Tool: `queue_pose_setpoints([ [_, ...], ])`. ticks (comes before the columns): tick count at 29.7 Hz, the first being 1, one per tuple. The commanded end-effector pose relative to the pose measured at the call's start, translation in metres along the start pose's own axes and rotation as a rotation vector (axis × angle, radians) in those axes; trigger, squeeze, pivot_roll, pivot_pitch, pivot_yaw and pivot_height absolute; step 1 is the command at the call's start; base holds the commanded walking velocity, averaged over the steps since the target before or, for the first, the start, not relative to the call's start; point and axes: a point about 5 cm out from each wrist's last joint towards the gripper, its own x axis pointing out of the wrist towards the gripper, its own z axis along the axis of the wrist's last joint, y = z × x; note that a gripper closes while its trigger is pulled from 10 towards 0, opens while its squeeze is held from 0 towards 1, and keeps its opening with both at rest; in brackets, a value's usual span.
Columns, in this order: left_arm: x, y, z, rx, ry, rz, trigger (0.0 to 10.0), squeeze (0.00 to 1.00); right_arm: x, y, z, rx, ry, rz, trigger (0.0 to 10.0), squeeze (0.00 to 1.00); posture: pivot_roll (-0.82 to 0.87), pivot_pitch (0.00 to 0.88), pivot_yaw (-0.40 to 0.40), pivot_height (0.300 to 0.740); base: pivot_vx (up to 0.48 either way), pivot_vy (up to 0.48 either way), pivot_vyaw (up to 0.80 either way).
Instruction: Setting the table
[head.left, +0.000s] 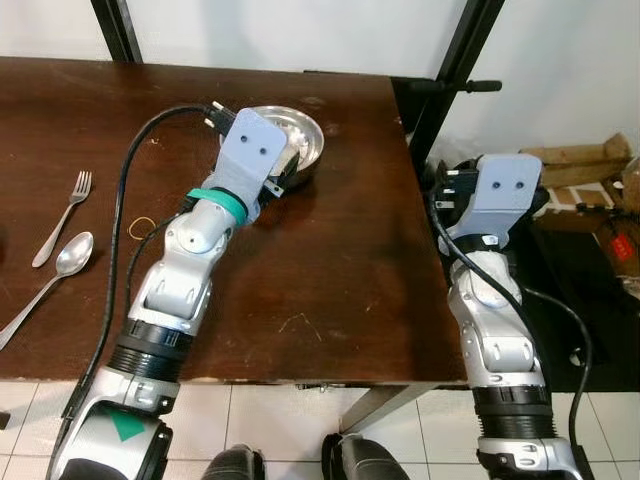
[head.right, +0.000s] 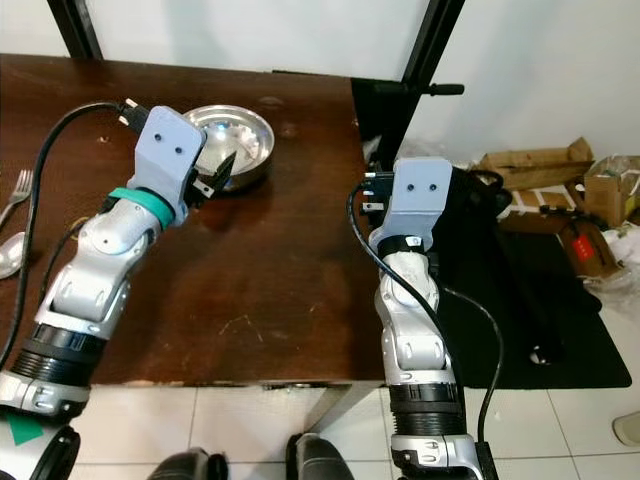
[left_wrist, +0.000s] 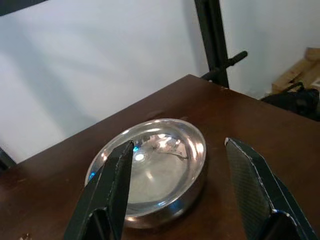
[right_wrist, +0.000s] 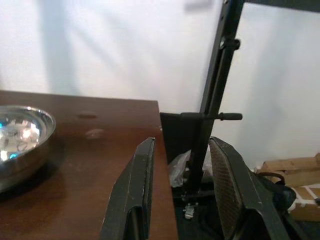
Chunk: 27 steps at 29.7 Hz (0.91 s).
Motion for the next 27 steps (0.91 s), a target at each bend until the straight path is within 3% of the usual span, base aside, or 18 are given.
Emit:
queue_pose_setpoints([
  [1,0.002,0.003,-0.005,-0.022,0.045,-0.003,10.0,0.0,-0.003,-0.004,-0.003,-0.01,0.009,-0.017,10.0,0.0,-0.03,0.0,0.017,0.74,0.0,0.0,0.0],
  [11,0.012,0.022,-0.019,-0.109,0.152,0.028,10.0,0.03,-0.003,-0.003,-0.003,-0.011,0.009,-0.012,10.0,0.0,-0.03,0.0,0.013,0.74,0.0,0.0,0.0],
  [12,0.013,0.024,-0.019,-0.112,0.16,0.031,10.0,0.25,-0.003,-0.003,-0.003,-0.011,0.009,-0.011,10.0,0.0,-0.03,0.0,0.011,0.74,0.0,0.0,0.0],
  [13,0.015,0.027,-0.021,-0.125,0.176,0.041,10.0,0.87,-0.003,-0.002,-0.003,-0.01,0.009,-0.009,10.0,0.0,-0.03,0.0,0.01,0.74,0.0,0.0,0.0],
  [14,0.015,0.027,-0.021,-0.125,0.176,0.041,10.0,0.87,-0.003,-0.002,-0.003,-0.01,0.009,-0.009,10.0,0.0,-0.03,0.0,0.01,0.74,0.0,0.0,0.0],
  [15,0.024,0.031,-0.026,-0.166,0.209,0.06,10.0,1.0,-0.003,0.001,-0.001,-0.005,0.005,-0.001,10.0,0.0,-0.03,0.0,0.015,0.74,0.0,0.0,0.0],
  [27,0.042,0.044,-0.029,-0.291,0.294,0.162,10.0,1.0,0.0,0.011,0.014,0.015,-0.044,0.037,10.0,0.0,-0.03,0.02,0.026,0.74,0.0,0.0,0.0],
])
